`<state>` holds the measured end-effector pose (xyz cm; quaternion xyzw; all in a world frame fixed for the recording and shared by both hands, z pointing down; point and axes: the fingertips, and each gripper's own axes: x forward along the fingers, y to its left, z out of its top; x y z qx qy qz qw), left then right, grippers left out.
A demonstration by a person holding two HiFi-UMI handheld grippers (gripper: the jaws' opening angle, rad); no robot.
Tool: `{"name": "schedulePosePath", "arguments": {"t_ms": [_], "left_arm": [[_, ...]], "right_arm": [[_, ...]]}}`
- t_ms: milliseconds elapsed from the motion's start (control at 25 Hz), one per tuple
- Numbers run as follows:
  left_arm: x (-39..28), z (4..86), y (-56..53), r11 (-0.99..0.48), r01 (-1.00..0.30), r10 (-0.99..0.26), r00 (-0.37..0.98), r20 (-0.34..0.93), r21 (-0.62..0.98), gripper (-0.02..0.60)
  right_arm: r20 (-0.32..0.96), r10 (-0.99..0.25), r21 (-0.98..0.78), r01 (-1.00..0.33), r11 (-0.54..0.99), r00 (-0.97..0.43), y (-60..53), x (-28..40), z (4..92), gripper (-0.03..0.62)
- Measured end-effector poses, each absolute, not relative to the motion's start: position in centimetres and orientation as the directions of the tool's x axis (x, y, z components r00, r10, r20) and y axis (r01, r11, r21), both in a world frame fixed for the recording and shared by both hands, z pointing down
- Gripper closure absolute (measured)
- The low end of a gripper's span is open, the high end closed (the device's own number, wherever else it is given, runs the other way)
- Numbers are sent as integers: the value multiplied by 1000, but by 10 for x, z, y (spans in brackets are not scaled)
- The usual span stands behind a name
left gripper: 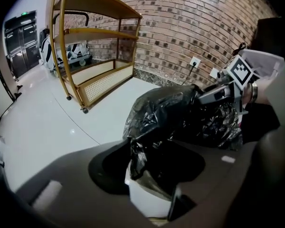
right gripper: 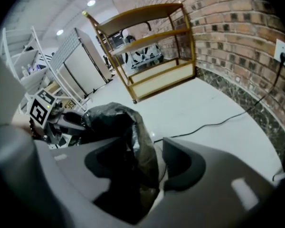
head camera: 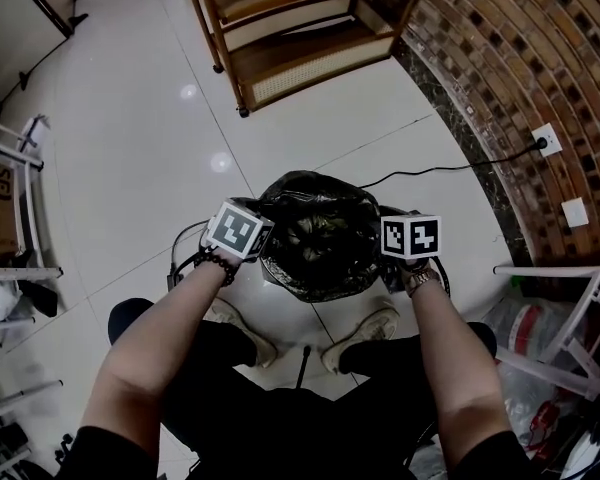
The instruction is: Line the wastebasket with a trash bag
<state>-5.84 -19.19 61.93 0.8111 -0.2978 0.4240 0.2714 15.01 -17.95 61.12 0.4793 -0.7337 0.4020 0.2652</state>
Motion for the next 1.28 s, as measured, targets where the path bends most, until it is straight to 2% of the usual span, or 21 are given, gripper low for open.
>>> {"name": "schedulePosePath", "arguments": {"t_ms": [360, 640, 800, 920, 1160, 1280], "left_arm": [[-55, 625, -203, -662, -714, -231, 483, 845, 227, 360], [-61, 604, -203, -690, -695, -271, 508, 818, 203, 339], [-59, 598, -200, -707, -681, -274, 511, 815, 190, 335], [-58, 593, -198, -722, -668, -274, 512, 814, 177, 333], [-49, 576, -202, -786, -612, -308, 514, 800, 90, 319], [-38, 563, -208, -817, -576, -343, 534, 773, 36, 318]], "right_arm": [[728, -541, -406, -900, 156, -422, -187, 170, 603, 344], [687, -560, -409, -883, 230, -464, -180, 184, 569, 344], [718, -497, -408, -873, 266, -487, -171, 181, 578, 341], [719, -459, -430, -853, 297, -522, -166, 177, 582, 307], [651, -437, -469, -782, 411, -621, -177, 158, 570, 176], [596, -473, -501, -761, 412, -649, -189, 162, 553, 164]]}}
